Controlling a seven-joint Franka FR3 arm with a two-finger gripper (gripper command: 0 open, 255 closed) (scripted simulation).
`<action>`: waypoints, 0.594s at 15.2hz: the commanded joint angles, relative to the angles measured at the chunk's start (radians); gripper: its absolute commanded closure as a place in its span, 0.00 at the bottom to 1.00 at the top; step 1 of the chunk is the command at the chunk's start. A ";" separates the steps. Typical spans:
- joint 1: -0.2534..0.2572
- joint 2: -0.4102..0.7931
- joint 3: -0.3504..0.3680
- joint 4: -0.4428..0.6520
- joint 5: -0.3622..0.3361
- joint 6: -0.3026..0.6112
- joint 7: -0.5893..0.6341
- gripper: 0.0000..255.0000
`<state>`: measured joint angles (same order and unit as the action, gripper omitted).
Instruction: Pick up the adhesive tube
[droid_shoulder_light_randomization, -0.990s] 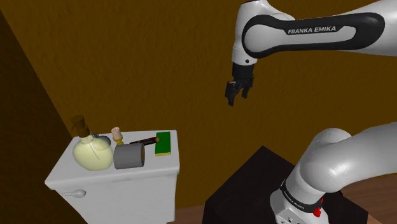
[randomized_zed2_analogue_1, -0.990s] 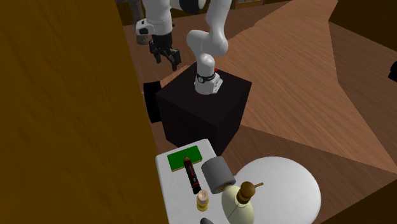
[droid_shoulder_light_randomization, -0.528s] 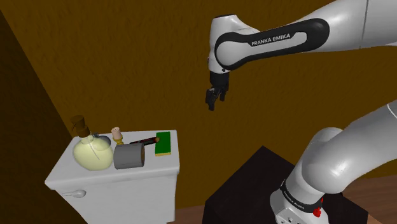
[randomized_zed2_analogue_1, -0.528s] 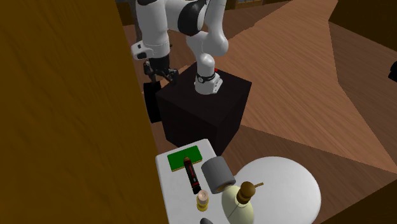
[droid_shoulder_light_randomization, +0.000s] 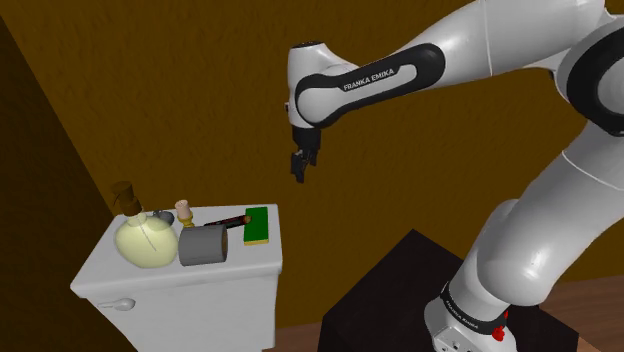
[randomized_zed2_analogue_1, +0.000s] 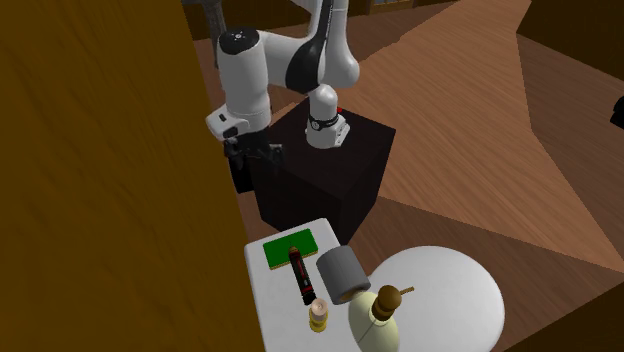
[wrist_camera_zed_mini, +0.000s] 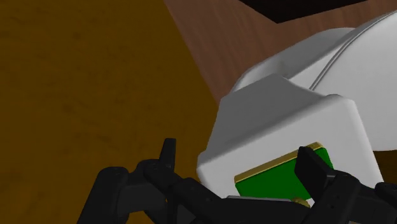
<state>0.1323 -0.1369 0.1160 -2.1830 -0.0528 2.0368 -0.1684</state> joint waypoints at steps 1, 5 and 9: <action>0.015 0.060 0.015 0.034 -0.010 0.032 -0.024 0.00; 0.045 0.186 0.045 0.123 -0.039 0.076 -0.068 0.00; 0.077 0.308 0.074 0.220 -0.075 0.108 -0.107 0.00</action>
<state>0.1990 0.1436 0.1808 -1.9851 -0.1184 2.1367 -0.2683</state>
